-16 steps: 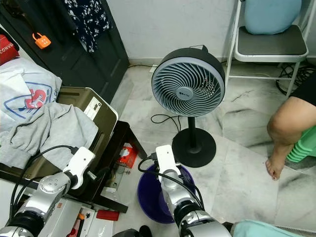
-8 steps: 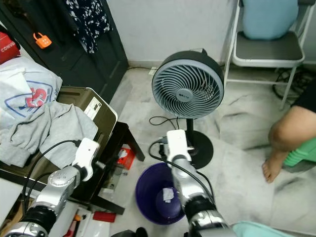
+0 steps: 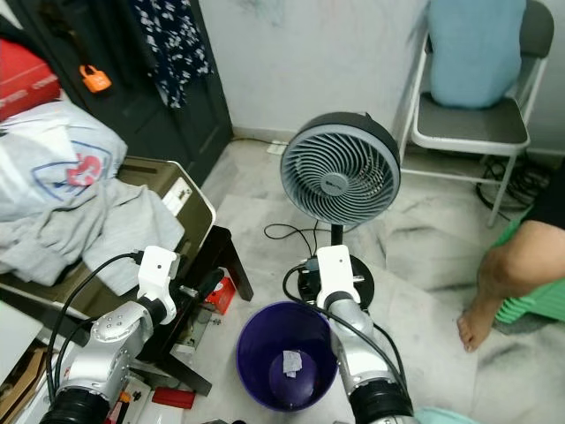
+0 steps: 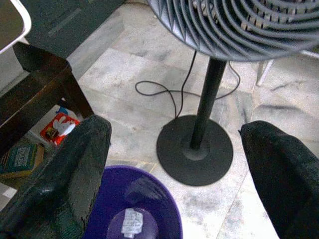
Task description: Clean up the room
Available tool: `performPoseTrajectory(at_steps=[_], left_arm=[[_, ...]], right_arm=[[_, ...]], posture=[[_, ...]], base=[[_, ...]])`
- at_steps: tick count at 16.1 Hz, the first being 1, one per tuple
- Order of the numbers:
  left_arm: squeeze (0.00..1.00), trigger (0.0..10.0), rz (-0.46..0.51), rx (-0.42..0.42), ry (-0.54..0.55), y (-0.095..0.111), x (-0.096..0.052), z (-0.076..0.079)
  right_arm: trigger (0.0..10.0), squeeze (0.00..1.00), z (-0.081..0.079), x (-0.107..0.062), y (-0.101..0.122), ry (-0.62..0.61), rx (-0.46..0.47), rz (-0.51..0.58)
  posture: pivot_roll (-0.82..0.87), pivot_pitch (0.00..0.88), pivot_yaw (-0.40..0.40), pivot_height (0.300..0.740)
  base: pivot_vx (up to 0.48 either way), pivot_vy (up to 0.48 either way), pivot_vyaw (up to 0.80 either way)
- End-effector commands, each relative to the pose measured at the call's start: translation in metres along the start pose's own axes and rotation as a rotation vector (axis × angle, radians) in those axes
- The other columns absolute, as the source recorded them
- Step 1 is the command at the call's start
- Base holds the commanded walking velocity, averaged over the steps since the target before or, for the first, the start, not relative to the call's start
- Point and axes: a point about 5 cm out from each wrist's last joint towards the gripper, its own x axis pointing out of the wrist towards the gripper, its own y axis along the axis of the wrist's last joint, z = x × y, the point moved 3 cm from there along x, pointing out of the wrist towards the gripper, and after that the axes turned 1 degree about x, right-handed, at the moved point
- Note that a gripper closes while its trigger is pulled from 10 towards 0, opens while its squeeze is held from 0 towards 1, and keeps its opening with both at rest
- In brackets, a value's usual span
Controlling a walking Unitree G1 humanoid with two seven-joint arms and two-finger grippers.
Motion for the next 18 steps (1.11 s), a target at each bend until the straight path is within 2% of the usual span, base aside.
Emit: performPoseTrajectory(at_steps=[1,4,6,9,13,15,18], left_arm=[[0.00,10.0,0.008,-0.017,0.013,0.003,-0.001,-0.004],[0.00,10.0,0.064,-0.053,0.007,0.016,0.004,0.002],[0.00,10.0,0.071,-0.064,0.011,0.017,0.007,0.004],[0.00,10.0,0.076,-0.064,0.014,0.020,0.010,0.004],[0.00,10.0,0.082,-0.062,0.032,0.019,0.006,0.005],[0.00,10.0,0.071,-0.074,0.046,0.013,0.001,0.005],[0.00,10.0,0.065,-0.078,0.038,0.011,0.002,0.010]], right_arm=[[10.0,0.00,-0.003,0.003,0.015,0.010,0.006,0.041],[10.0,0.00,0.003,0.007,0.022,-0.001,0.037,0.056],[10.0,0.00,0.006,0.007,0.032,-0.016,0.081,0.117],[10.0,0.00,0.004,0.007,0.046,-0.014,0.085,0.182],[10.0,0.00,0.000,0.007,0.042,0.008,0.094,0.179],[10.0,0.00,0.002,0.005,0.036,0.009,0.089,0.173],[10.0,0.00,0.006,0.002,0.032,0.004,0.087,0.173]], posture=[[-0.17,0.000,0.085,0.740],[-0.16,0.000,0.075,0.740],[-0.16,0.000,0.078,0.740],[-0.16,0.000,0.075,0.740],[-0.13,0.000,0.052,0.740],[-0.13,0.000,0.046,0.740],[-0.15,0.000,0.045,0.740]], base=[[0.000,0.000,0.00],[0.000,0.000,0.00],[0.000,0.000,0.00],[0.000,0.000,0.00],[0.000,0.000,0.00],[0.000,0.000,0.00],[0.000,0.000,0.00]])
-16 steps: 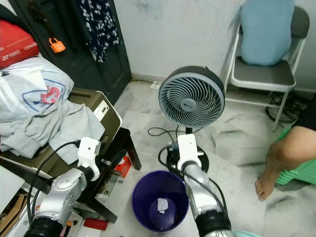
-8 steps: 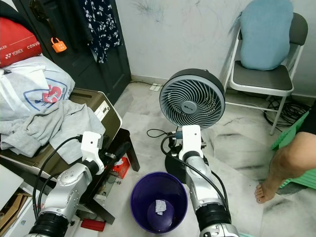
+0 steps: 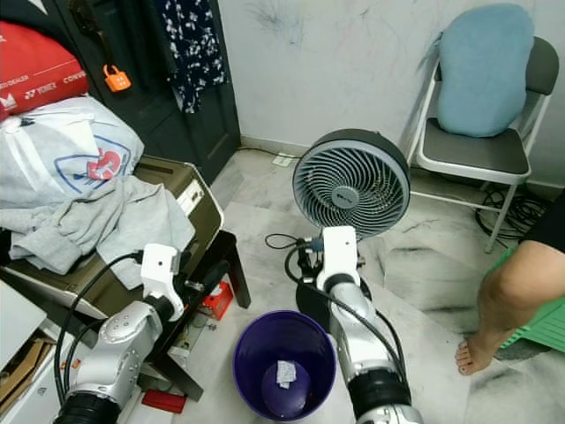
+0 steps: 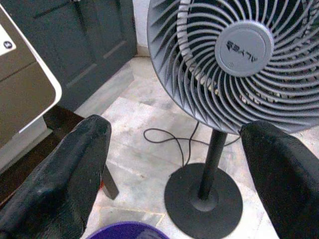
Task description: Clean up the room
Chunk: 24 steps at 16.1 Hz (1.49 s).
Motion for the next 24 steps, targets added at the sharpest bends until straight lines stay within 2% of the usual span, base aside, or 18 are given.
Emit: performPoseTrajectory(at_steps=[1,4,10,21,24], left_arm=[[0.00,10.0,0.002,0.012,0.003,0.003,0.002,0.001],[0.00,10.0,0.003,0.016,0.001,0.004,0.001,0.003],[0.00,10.0,0.032,0.019,0.020,0.007,0.002,0.003],[0.00,10.0,0.074,0.039,0.150,0.009,-0.001,-0.010],[0.00,10.0,0.078,0.034,0.152,0.009,-0.002,-0.010]], right_arm=[[10.0,0.00,0.002,-0.002,0.002,0.011,-0.012,0.013],[10.0,0.00,-0.001,-0.005,0.001,0.025,-0.047,0.022],[10.0,0.00,0.002,-0.008,0.002,0.020,-0.052,0.028],[10.0,0.00,0.002,-0.009,0.003,0.026,-0.063,0.024],[10.0,0.00,0.005,-0.009,0.002,0.012,-0.046,0.024]], posture=[[-0.15,0.000,0.047,0.740],[-0.15,0.000,0.048,0.740],[-0.17,0.000,0.047,0.740],[-0.17,0.000,0.031,0.740],[-0.17,0.000,0.031,0.740]], base=[[0.000,0.000,0.00],[0.000,0.000,0.80],[0.000,0.000,0.80],[0.000,0.000,0.79],[0.000,0.000,0.00]])
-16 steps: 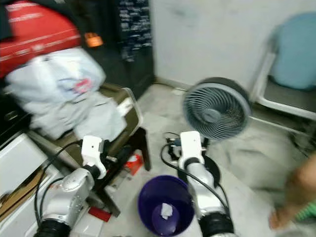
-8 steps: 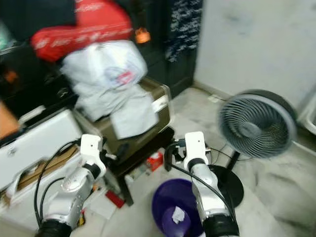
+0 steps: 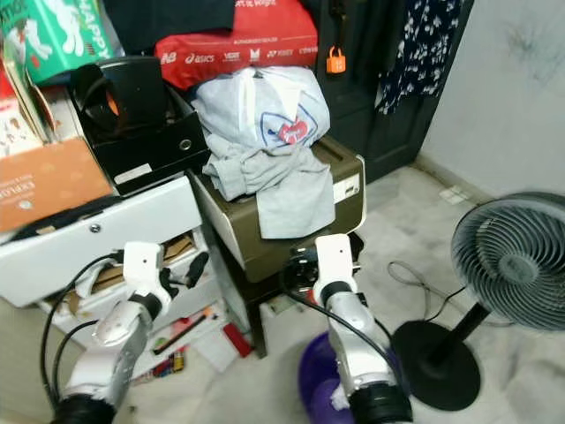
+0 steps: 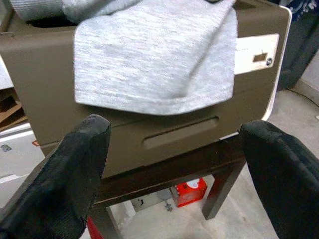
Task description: Clean up the room
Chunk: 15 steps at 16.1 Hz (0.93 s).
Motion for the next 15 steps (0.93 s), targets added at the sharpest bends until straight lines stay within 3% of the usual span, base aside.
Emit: performPoseTrajectory(at_steps=[1,3,15], left_arm=[[0.00,10.0,0.009,0.002,-0.014,0.0025,0.0016,0.0047],[0.00,10.0,0.013,0.010,-0.005,0.0032,0.0016,0.0037],[0.00,10.0,0.012,0.050,0.030,0.0039,0.0034,-0.0009]], right_arm=[[10.0,0.00,0.0082,-0.0005,0.0026,-0.024,0.002,0.007],[10.0,0.00,0.0040,-0.0007,0.0061,0.003,-0.053,0.024],[10.0,0.00,0.0038,0.0024,0.0063,0.005,-0.023,0.017]], posture=[[-0.17,0.000,0.031,0.740],[-0.16,0.000,0.033,0.740],[-0.15,0.000,0.029,0.740]], base=[[0.000,0.000,0.00],[0.000,0.000,0.71],[0.000,0.000,0.79]])
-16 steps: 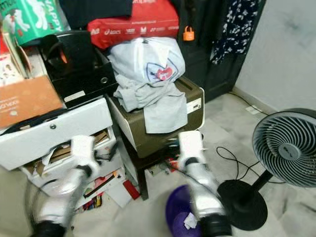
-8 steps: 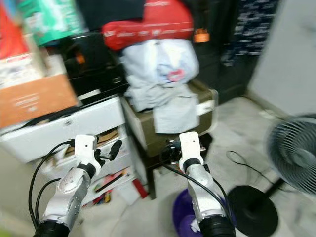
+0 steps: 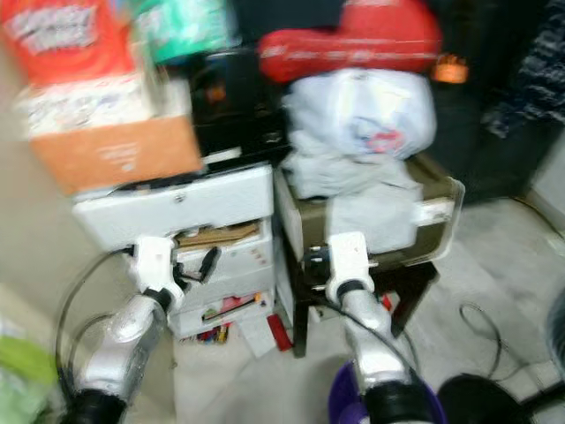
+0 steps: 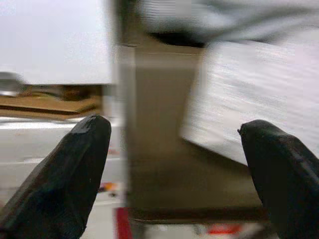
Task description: Clean up the room
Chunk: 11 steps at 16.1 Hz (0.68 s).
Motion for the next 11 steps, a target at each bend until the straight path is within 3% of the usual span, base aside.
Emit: performPoseTrajectory(at_steps=[1,5,7,11], left_arm=[[0.00,10.0,0.005,0.006,-0.001,0.002,0.002,0.002],[0.00,10.0,0.046,0.011,0.021,0.016,-0.002,-0.004],[0.00,10.0,0.067,-0.002,0.043,0.023,-0.017,-0.012],[0.00,10.0,0.054,-0.039,0.073,0.021,-0.027,-0.018]], right_arm=[[10.0,0.00,0.005,0.000,0.002,-0.012,-0.005,0.007],[10.0,0.00,0.009,-0.007,0.015,-0.022,-0.025,0.053],[10.0,0.00,0.016,-0.021,0.019,-0.029,-0.042,0.067],[10.0,0.00,0.019,-0.031,0.010,-0.038,-0.034,0.021]], posture=[[-0.15,0.000,0.032,0.740],[-0.16,0.000,0.039,0.740],[-0.16,0.000,0.043,0.740],[-0.16,0.000,0.042,0.740]], base=[[0.000,0.000,0.00],[0.000,0.000,0.00],[0.000,0.000,0.00],[0.000,0.000,0.15]])
